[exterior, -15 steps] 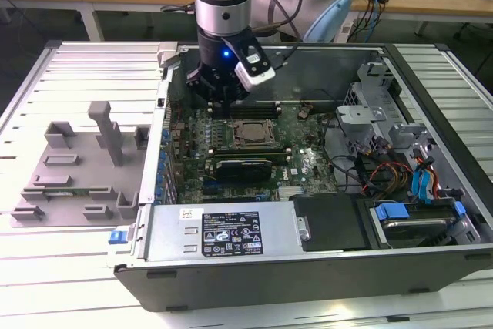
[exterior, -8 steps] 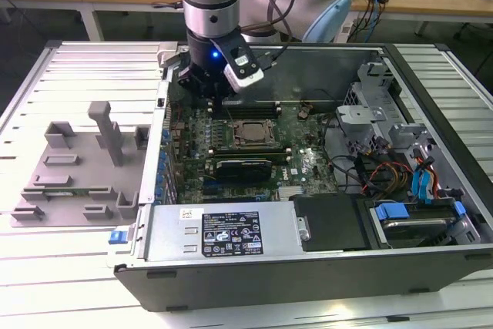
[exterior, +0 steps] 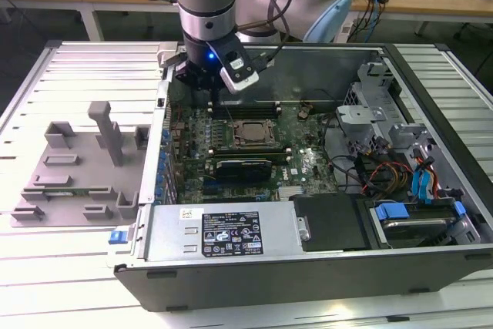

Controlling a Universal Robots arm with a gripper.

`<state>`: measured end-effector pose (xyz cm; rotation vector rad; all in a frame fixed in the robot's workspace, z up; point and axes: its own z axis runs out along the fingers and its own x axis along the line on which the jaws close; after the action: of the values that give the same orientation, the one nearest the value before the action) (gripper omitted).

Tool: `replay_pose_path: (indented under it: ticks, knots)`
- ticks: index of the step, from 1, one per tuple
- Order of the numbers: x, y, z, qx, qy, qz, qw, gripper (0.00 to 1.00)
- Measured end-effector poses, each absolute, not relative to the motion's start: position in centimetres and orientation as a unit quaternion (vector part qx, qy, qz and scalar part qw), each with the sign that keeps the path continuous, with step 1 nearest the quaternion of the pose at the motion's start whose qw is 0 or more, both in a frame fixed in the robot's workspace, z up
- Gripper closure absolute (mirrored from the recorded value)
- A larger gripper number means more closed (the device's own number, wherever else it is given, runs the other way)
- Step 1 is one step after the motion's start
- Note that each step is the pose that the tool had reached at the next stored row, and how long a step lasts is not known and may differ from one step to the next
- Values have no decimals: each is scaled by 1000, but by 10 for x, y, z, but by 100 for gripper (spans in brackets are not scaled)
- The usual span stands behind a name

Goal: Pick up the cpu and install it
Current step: 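Install the first cpu locking lever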

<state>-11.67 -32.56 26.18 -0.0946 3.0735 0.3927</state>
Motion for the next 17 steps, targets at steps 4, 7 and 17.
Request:
replay_pose_path:
  ticks: [4, 7, 17]
  knots:
    - [-117, -326, 256, -30, 990, 135, 21, 89]
    - [-117, -327, 253, -30, 990, 139, 21, 89]
    - [-93, -327, 252, -30, 990, 139, 21, 89]
